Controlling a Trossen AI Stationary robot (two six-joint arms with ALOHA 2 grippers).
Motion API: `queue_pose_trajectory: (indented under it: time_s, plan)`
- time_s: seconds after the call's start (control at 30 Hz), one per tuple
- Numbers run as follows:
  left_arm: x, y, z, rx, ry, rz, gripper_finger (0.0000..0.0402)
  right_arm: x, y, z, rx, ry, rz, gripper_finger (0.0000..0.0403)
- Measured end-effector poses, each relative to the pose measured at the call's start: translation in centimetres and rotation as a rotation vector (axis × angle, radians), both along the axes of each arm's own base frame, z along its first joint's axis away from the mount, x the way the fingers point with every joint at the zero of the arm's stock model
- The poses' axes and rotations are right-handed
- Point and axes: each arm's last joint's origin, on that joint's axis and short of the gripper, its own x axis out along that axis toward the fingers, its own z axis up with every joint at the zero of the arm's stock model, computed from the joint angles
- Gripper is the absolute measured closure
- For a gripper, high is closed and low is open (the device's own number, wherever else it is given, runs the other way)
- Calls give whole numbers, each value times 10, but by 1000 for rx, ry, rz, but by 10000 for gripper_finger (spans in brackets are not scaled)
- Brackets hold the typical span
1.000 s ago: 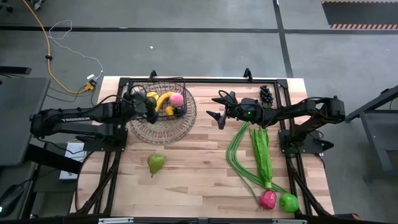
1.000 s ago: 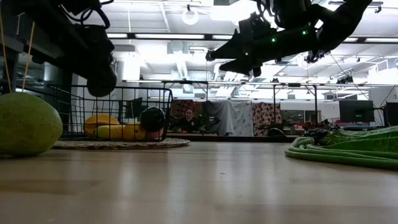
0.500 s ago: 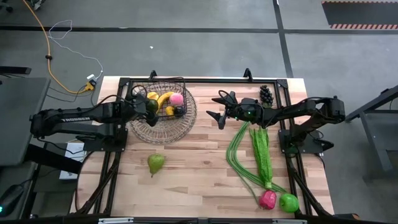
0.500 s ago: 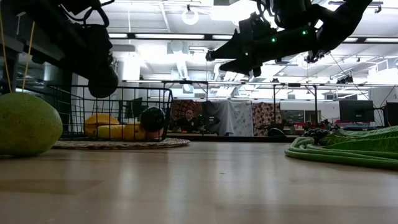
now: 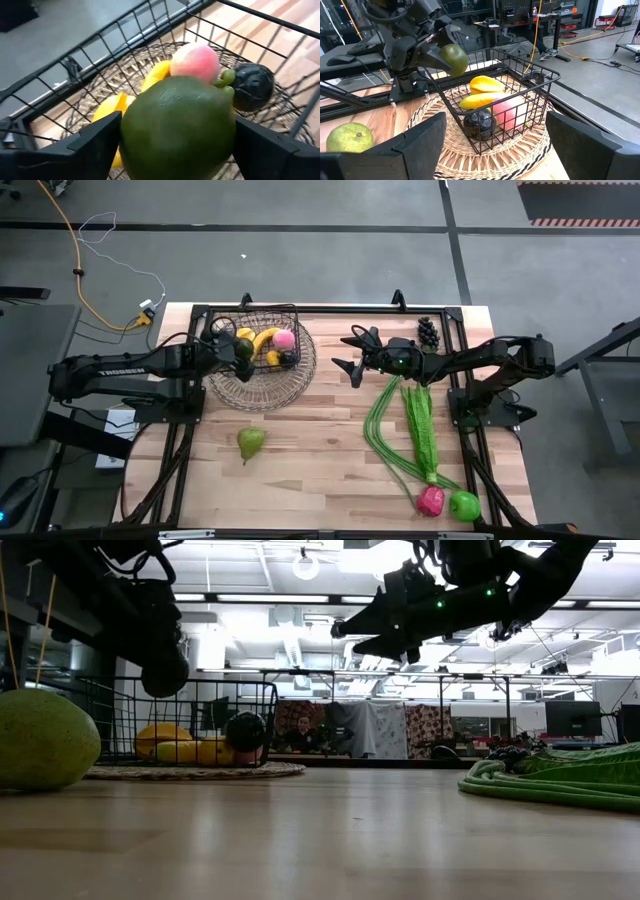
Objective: Build produce basket
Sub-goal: Put the green lime into the wire basket, then put the green pear into the wire basket
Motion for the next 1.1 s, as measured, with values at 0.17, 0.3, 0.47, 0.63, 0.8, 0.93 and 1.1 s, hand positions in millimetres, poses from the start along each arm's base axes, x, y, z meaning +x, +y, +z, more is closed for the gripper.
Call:
queue_pose_trajectory:
  time_s: [0.17,0.3,0.47,0.63,0.8,0.93,1.1]
  plan:
    - [0,0,0,17,11,8,24,0,0,0,0,0,0,71]
    - [0,0,1,22,24,-20,5,0,0,0,0,0,0,71]
    - [5,0,12,23,-33,-72,13,0,0,0,0,-1,0,71]
    - [18,-8,32,109,-225,-231,13,0,0,0,0,-1,-1,71]
    - [25,-32,37,243,-456,-508,13,0,0,0,-1,-3,-1,71]
    - [21,-45,34,309,-512,-724,14,0,0,1,-2,-8,0,71]
    - [16,-50,29,332,-505,-838,14,0,0,2,-3,-25,0,71]
